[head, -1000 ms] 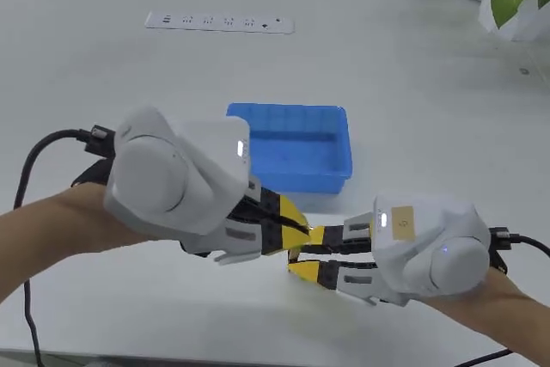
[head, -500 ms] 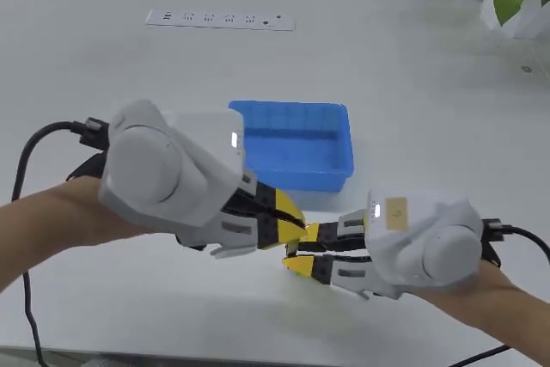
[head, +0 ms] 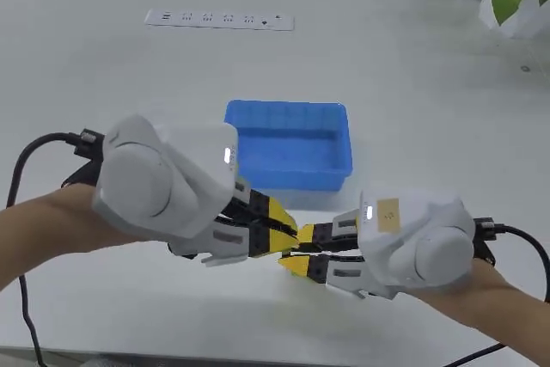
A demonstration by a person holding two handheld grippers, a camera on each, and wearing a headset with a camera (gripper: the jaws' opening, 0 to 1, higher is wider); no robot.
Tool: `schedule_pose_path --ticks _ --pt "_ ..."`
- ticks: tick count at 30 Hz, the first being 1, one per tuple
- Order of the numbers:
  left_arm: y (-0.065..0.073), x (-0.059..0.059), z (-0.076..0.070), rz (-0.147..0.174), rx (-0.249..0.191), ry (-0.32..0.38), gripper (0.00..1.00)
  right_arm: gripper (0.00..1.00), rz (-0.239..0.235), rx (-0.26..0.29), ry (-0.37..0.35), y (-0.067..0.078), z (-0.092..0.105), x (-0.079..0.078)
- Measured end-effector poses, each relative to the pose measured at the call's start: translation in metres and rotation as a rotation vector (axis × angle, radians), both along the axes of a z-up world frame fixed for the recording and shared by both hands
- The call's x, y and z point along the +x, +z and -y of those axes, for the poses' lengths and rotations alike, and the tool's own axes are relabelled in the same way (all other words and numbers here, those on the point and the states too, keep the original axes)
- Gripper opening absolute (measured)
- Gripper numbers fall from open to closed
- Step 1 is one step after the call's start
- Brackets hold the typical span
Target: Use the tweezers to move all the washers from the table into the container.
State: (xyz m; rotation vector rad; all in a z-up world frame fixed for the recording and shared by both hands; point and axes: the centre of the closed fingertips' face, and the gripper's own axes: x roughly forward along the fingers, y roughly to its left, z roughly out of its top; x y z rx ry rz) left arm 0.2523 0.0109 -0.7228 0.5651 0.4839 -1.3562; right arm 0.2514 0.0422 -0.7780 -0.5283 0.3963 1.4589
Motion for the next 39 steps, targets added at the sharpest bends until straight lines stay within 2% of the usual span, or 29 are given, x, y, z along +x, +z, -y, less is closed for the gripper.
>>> schedule_pose_path --ticks 5,7,9,10,11,13,16,20,22,30,34,39 --pt "0.000 0.000 -0.001 -0.009 0.000 0.000 0.06 0.07 0.000 -0.001 0.002 0.000 -0.001 0.000" --pt "0.000 0.002 -0.002 0.002 -0.002 0.003 0.07 0.07 -0.001 0.005 -0.007 0.000 0.000 0.001" --pt "0.003 0.004 -0.003 0.026 -0.014 0.012 0.08 0.07 -0.007 0.011 -0.015 0.000 0.000 0.003" --pt "0.006 0.005 -0.003 0.020 -0.034 0.026 0.08 0.07 -0.008 0.012 -0.016 0.000 0.000 0.003" --pt "0.008 0.004 -0.002 -0.004 -0.050 0.037 0.07 0.07 -0.009 0.012 -0.016 0.000 0.000 0.003" --pt "0.008 0.006 -0.004 0.005 -0.045 0.037 0.07 0.07 -0.009 0.014 -0.016 0.000 0.000 0.003" --pt "0.002 0.004 -0.007 -0.008 -0.020 0.028 0.07 0.07 -0.005 0.012 -0.012 0.000 -0.001 0.003" --pt "0.001 0.002 -0.009 -0.031 -0.024 0.035 0.07 0.07 -0.009 0.013 -0.011 0.000 0.000 0.002" --pt "0.001 0.002 -0.008 -0.020 -0.022 0.031 0.07 0.07 -0.006 0.011 -0.011 0.000 0.000 0.002" --pt "0.003 -0.004 -0.009 -0.022 -0.008 -0.003 0.06 0.07 -0.002 0.010 0.006 0.002 -0.001 -0.004" --pt "0.009 -0.008 -0.014 -0.012 -0.006 -0.003 0.06 0.07 0.005 0.024 0.010 0.008 -0.006 -0.005" --pt "0.019 -0.011 -0.024 -0.027 -0.020 0.028 0.06 0.08 0.013 0.043 0.029 0.017 -0.017 -0.009"
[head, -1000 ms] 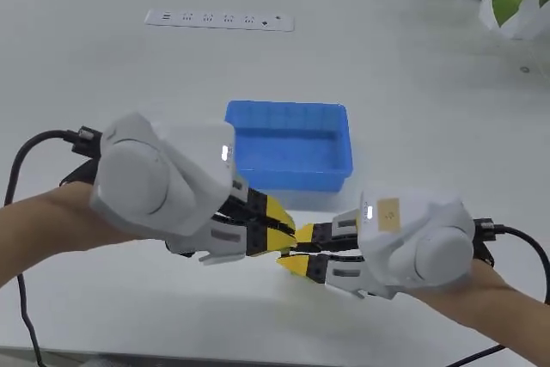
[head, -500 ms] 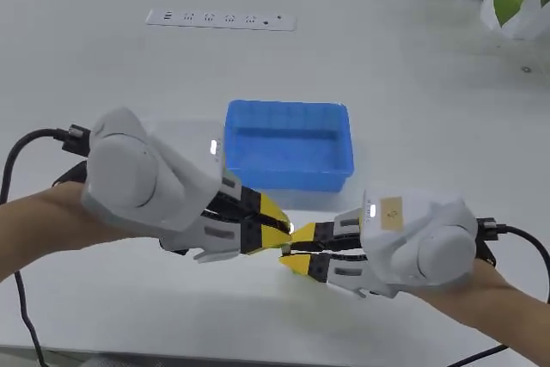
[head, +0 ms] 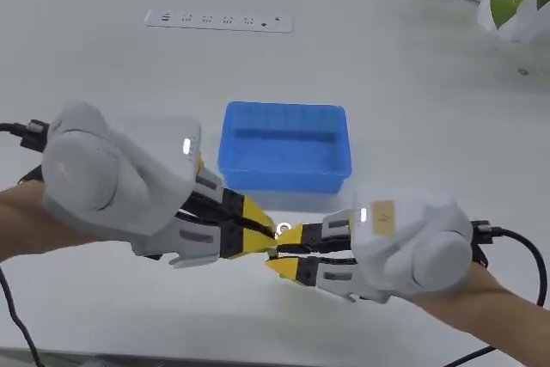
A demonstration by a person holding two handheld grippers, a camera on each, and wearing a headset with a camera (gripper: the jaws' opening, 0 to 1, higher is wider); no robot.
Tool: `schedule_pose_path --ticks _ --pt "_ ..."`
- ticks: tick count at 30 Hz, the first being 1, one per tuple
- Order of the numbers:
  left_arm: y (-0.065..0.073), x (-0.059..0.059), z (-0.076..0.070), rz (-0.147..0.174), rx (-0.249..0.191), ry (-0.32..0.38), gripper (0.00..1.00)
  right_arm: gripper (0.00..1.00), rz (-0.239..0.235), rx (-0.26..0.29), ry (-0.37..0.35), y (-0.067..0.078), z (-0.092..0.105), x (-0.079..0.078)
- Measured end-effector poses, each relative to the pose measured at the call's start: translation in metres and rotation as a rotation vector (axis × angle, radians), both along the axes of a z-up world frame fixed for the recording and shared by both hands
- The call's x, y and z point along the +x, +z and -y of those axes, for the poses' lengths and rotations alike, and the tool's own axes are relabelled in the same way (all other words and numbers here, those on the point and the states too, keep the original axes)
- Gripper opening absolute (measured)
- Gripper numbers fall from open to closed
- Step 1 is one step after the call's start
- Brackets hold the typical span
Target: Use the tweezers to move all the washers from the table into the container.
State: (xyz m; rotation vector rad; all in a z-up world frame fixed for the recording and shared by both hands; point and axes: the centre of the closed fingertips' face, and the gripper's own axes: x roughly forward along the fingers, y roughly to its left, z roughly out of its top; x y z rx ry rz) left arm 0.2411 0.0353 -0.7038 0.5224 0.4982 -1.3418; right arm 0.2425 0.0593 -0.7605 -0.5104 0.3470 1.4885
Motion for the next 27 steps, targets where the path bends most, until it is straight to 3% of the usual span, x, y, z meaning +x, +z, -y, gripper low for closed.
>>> schedule_pose_path --ticks 8,19,27 --pt "0.010 -0.006 -0.009 0.008 -0.023 0.032 0.06 0.08 0.018 0.021 0.030 0.009 -0.016 -0.006" --pt "0.011 0.002 -0.010 0.026 -0.047 0.041 0.06 0.08 0.032 0.010 0.011 0.010 -0.014 0.002" --pt "0.009 0.009 -0.014 0.040 -0.036 0.033 0.06 0.10 0.090 -0.010 0.010 0.008 -0.016 0.013"
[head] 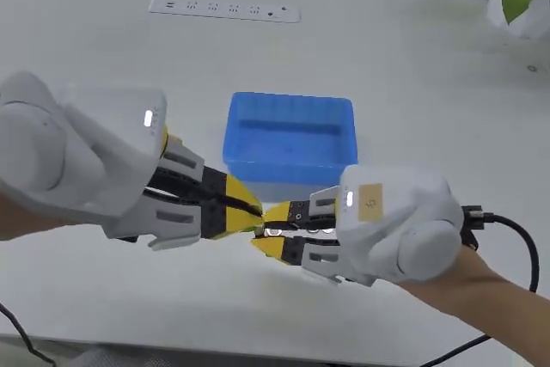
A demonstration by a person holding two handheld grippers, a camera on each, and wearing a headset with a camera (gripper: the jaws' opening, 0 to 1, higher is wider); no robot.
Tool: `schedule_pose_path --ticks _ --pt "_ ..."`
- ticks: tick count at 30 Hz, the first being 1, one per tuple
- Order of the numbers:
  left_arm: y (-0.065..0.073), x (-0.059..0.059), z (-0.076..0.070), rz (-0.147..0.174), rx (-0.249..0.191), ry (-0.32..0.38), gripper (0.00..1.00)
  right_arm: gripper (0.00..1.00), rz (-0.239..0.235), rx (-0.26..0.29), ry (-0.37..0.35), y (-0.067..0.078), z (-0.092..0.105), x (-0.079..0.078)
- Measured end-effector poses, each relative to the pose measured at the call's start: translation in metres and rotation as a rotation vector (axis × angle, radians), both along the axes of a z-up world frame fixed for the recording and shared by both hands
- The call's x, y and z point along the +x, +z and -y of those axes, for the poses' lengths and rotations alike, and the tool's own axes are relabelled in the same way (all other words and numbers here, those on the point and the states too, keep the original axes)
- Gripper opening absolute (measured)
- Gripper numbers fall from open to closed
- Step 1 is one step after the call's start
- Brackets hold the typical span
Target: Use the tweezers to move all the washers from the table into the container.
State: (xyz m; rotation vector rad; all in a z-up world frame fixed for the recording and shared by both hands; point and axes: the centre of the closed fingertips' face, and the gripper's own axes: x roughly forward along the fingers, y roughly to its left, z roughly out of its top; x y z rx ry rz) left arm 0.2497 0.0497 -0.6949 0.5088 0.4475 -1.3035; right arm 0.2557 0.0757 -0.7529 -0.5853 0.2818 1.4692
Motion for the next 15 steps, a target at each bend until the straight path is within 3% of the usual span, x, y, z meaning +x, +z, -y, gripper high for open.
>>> schedule_pose_path --ticks 6,15 --pt "-0.004 0.008 0.000 0.019 0.012 -0.007 0.06 0.10 0.002 -0.007 -0.019 -0.003 0.000 0.008" --pt "-0.008 0.015 0.003 0.014 0.008 -0.010 0.06 0.11 -0.006 -0.017 -0.036 -0.007 0.006 0.016"
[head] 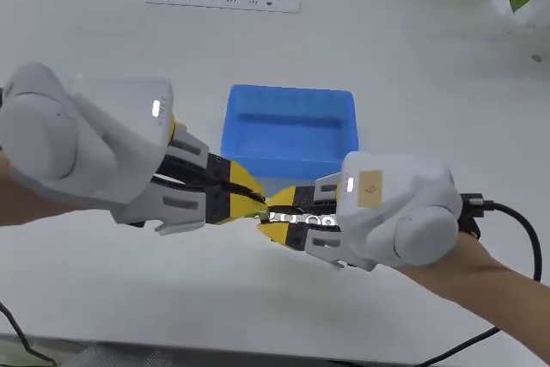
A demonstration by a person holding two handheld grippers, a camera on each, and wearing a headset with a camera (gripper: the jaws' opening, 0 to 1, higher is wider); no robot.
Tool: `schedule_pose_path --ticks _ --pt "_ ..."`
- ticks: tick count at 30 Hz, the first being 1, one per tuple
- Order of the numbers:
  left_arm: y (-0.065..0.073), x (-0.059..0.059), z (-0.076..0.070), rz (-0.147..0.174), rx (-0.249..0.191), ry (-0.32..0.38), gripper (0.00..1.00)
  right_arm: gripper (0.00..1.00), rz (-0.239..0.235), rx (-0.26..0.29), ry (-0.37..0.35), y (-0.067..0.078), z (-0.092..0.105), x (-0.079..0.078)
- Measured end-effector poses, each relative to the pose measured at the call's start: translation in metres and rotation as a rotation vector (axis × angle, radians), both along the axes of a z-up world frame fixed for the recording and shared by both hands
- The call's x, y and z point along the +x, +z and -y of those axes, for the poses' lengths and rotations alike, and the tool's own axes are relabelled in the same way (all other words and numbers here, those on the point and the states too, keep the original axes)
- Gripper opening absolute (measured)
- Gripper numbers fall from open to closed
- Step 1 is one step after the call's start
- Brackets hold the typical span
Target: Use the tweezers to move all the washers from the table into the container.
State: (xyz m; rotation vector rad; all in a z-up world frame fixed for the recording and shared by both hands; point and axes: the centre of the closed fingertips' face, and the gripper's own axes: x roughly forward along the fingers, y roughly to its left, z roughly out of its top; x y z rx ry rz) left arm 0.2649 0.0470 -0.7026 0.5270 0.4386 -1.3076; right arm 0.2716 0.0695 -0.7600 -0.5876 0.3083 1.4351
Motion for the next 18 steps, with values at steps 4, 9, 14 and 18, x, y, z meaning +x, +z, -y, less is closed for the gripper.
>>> schedule_pose_path --ticks 4,9,14,18 --pt "-0.004 0.001 0.002 -0.009 0.002 -0.007 0.06 0.11 -0.012 -0.008 -0.003 -0.004 0.002 0.000" --pt "-0.008 0.003 0.003 -0.022 0.000 -0.011 0.06 0.11 -0.019 -0.016 -0.010 -0.008 0.004 0.001" --pt "-0.012 0.006 0.004 -0.031 0.001 -0.010 0.06 0.11 -0.036 -0.016 -0.023 -0.012 0.005 0.003" --pt "-0.013 0.007 0.004 -0.033 0.002 -0.010 0.06 0.11 -0.044 -0.015 -0.024 -0.013 0.004 0.005"
